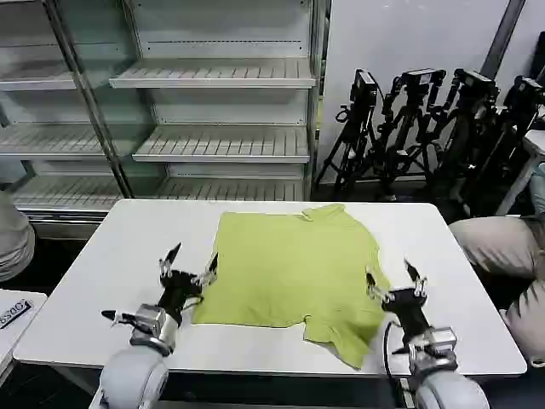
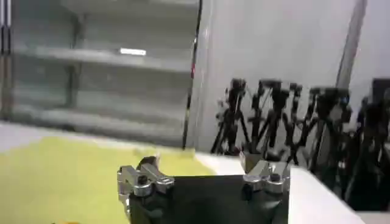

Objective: Fold and organize the clothes.

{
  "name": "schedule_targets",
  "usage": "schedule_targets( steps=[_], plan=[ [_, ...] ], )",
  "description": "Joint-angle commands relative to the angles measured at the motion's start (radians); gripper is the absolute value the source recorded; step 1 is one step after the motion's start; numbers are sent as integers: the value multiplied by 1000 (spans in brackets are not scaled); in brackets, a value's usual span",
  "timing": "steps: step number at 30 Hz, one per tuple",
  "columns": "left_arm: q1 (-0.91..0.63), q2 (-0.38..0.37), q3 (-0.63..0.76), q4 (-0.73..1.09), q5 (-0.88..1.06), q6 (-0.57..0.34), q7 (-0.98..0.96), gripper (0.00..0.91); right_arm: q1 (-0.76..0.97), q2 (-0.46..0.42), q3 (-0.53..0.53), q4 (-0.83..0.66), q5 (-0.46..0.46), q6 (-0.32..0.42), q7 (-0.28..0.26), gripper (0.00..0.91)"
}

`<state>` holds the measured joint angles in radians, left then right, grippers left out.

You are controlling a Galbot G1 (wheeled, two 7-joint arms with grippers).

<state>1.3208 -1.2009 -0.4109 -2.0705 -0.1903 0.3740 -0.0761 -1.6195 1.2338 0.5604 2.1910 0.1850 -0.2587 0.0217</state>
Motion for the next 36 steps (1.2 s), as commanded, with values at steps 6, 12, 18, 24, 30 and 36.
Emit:
schedule_targets(
  steps=[6,12,18,24,30,36],
  plan=[
    [180,74,21,-66,-188,205,-100,907,-220,-11,-23,88,25,-61,30,907],
    [157,72,7,-32,-224,204,-134,10,-216,-11,-37,76,64,-136,33,0],
    [149,66,9,-43,-252,204,-143,20,-224,-12,-45,90,81,-162,28,0],
    [152,65,17,-44,-249,204,-134,10,-204,-14,-56,72,114,-162,11,0],
    [150,65,22,-45,-241,204,-125,10,-155,-24,-74,42,196,-178,-22,0],
    [140,63,15,-54,-229,202,-84,10,-136,-34,-59,66,208,-146,-35,0]
  ],
)
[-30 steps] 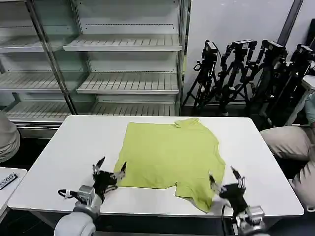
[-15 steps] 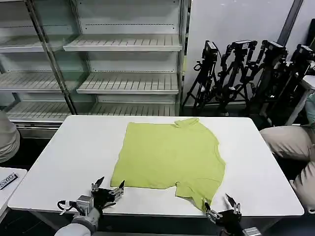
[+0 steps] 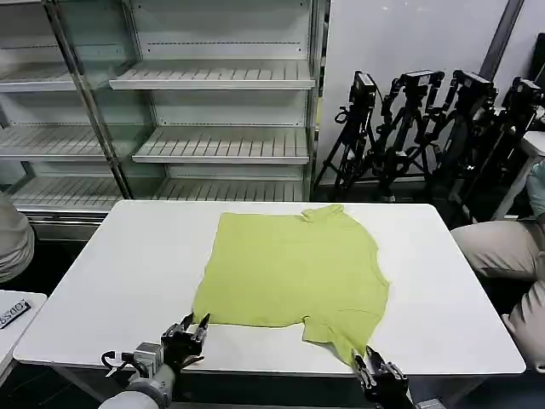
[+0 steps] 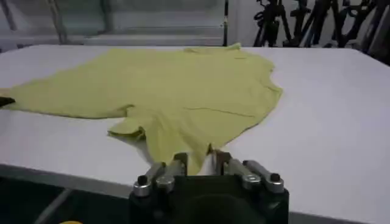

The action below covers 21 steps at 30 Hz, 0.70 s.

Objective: Fold and organize the clothes.

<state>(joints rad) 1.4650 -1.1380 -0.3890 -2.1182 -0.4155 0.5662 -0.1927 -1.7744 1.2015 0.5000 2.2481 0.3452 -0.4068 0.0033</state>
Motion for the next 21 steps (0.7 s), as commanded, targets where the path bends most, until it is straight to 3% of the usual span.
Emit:
schedule_targets(
  steps=[1,6,12,21],
  plan=[
    [-11,0,-9,-13,5,10,50,10,32,-6,11,17,59,10,-14,0],
    [-126,-6,-15,0,2,8,84,10,157,-13,51,15,95,0,0,0],
    [-338,-29,22,144,-31,10,86,10,408,8,37,-113,118,-61,17,0],
    [-467,-59,52,272,-76,10,76,10,620,29,-1,-309,92,-83,12,0]
  ],
)
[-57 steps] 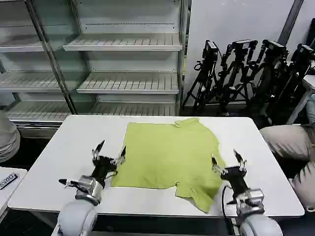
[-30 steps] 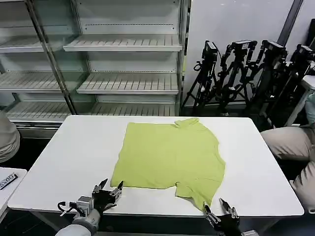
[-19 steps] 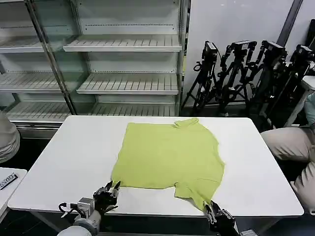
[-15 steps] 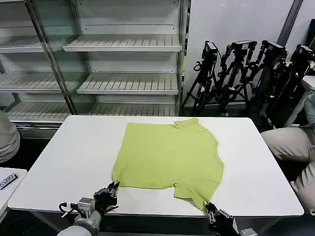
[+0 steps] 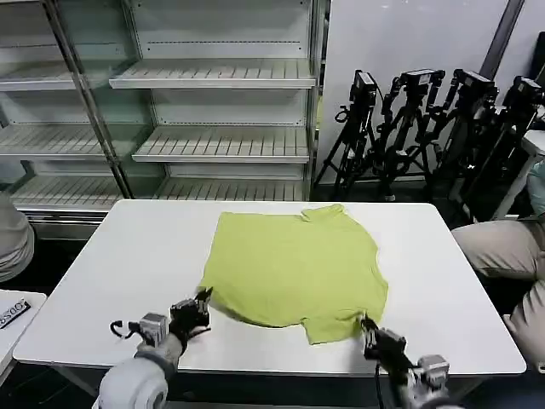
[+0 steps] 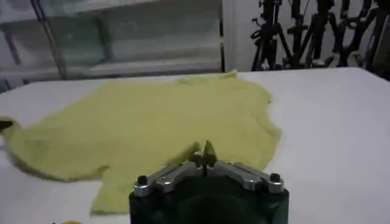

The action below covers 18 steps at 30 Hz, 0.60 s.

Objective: Fold and organize the clothes.

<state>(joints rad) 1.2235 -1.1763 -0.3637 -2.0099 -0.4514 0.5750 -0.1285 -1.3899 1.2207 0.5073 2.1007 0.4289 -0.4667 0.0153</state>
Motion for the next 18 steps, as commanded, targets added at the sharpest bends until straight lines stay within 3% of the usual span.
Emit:
schedule_targets(
  steps=[1,5,18],
  plan=[
    [-229,-21,33,171,-41,1,12,10,258,10,-16,-191,3,-23,-1,0],
    [-303,-33,98,235,-41,1,10,10,265,15,4,-234,-20,-12,-12,0],
    [-345,-47,93,320,-40,-5,11,10,353,32,-29,-331,-43,8,-27,0]
  ],
)
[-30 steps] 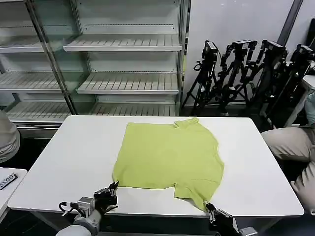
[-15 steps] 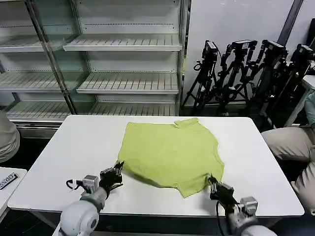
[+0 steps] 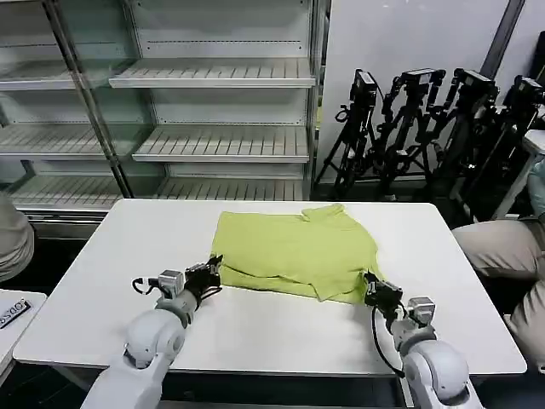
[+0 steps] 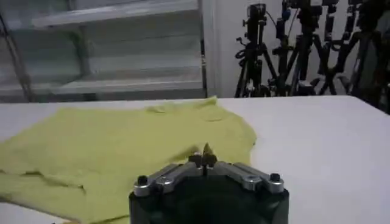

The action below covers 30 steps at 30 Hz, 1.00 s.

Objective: Fold and organize the clothes.

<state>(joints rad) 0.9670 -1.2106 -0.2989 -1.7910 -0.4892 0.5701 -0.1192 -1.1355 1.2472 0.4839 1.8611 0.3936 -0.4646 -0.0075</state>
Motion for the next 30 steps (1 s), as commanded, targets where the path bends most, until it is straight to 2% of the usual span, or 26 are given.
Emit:
schedule_targets(
  steps=[1,3,4,5,6,10,15,21,26,27,28,29,30],
  plan=[
    [-89,-15,29,103,2,0,1,10,106,7,-7,-101,-7,8,-7,0],
    [-87,-19,25,111,2,0,0,10,119,8,-12,-115,-8,9,-9,0],
    [-88,-22,24,117,6,-1,0,10,131,7,-20,-129,-8,12,-14,30],
    [-89,-24,23,122,8,-1,0,131,136,6,-24,-133,-7,12,-16,595],
    [-91,-26,21,129,9,-1,0,907,141,5,-30,-141,-7,12,-19,907],
    [-91,-25,21,146,45,4,-5,907,145,6,-46,-156,-44,-10,-22,907],
    [-78,-12,-7,101,46,0,-8,907,114,-7,-14,-107,-41,-23,-7,907],
    [66,78,18,-101,12,8,-23,907,-78,-69,53,70,-26,-37,3,907],
    [91,87,56,-63,25,9,-54,907,-190,-73,72,121,-23,-34,23,907],
    [83,85,56,-42,25,9,-56,907,-197,-70,70,118,-28,-35,22,423],
    [76,86,55,-23,28,9,-57,91,-198,-66,64,107,-32,-34,24,0],
    [68,86,53,-10,32,10,-61,20,-195,-62,61,96,-32,-34,23,0],
    [63,86,54,1,31,10,-70,10,-194,-61,59,90,-30,-35,21,0]
  ],
)
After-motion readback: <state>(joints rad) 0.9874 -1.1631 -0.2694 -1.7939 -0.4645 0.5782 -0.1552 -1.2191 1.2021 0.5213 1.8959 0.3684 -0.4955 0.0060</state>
